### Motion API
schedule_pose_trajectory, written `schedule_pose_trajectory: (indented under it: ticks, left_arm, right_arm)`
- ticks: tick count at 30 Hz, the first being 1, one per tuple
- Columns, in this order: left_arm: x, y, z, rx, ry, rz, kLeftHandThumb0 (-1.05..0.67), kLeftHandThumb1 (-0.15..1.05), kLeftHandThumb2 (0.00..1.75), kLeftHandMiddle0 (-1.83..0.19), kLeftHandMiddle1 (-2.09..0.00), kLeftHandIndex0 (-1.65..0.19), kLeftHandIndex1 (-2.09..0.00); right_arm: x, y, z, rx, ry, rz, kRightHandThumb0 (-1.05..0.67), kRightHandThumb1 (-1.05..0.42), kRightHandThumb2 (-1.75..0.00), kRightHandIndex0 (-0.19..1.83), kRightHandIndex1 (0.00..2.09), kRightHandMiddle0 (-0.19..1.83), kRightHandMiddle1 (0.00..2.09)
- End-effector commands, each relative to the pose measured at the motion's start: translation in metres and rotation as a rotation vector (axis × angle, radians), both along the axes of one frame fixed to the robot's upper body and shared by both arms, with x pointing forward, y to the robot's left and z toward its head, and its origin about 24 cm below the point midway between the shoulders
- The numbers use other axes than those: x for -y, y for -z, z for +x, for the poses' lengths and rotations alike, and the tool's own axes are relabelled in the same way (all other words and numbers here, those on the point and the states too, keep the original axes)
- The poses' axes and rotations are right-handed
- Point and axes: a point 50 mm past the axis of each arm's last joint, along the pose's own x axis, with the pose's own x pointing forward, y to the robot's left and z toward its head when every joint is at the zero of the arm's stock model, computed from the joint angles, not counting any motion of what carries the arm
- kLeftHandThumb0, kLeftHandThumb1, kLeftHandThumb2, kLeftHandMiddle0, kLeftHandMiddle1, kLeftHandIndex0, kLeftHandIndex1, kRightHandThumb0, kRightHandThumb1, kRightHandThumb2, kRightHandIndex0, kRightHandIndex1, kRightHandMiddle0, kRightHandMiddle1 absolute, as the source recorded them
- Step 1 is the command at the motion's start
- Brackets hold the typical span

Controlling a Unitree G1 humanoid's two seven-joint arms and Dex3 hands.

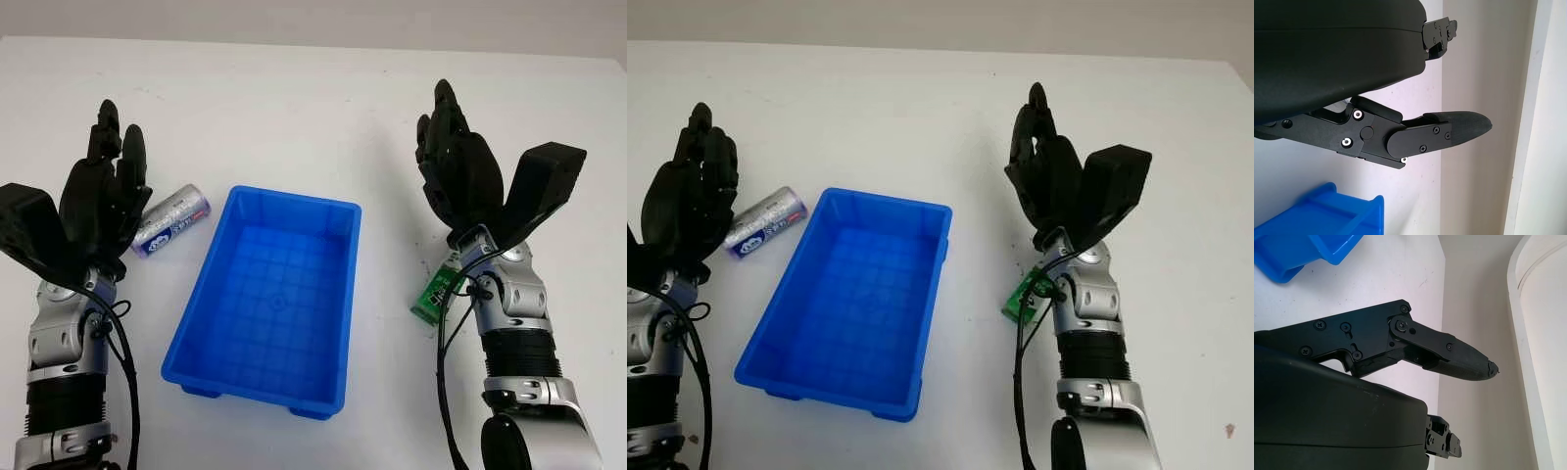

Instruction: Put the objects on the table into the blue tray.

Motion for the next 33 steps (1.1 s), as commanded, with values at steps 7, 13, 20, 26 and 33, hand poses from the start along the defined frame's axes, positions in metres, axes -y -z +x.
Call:
schedule_pose_trajectory:
  ticks: [7,13,20,26,33]
  left_arm:
    - [0.001,-0.003,0.003,0.006,0.003,0.012,-0.75,1.05,0.55,0.18,-0.05,0.18,-0.06]
    - [0.005,-0.004,0.007,0.017,0.014,0.015,-0.74,1.05,0.56,0.17,-0.06,0.18,-0.06]
    - [0.007,-0.005,0.007,0.022,0.024,0.010,-0.75,1.05,0.54,0.19,-0.05,0.19,-0.05]
    - [0.007,-0.007,0.007,0.030,0.029,0.026,-0.74,1.05,0.57,0.19,-0.05,0.19,-0.05]
    - [0.007,-0.009,0.008,0.021,0.029,0.032,-0.74,1.05,0.56,0.18,-0.06,0.17,-0.06]
  right_arm:
    - [0.003,-0.004,0.003,0.009,-0.006,-0.001,-0.73,-1.05,-0.74,-0.19,0.00,-0.19,0.00]
    - [0.025,-0.030,0.001,0.096,-0.063,-0.092,-0.70,-1.05,-0.65,-0.19,0.00,-0.19,0.00]
    - [0.054,-0.082,-0.013,0.199,-0.159,-0.408,-0.55,-1.00,-0.15,0.11,0.16,0.09,0.24]
    - [0.058,-0.110,-0.037,0.240,-0.238,-0.816,-0.33,-0.77,-0.05,0.38,0.21,0.26,0.37]
    - [0.059,-0.117,-0.059,0.305,-0.365,-1.331,-0.29,-0.71,-0.05,0.53,0.14,0.54,0.10]
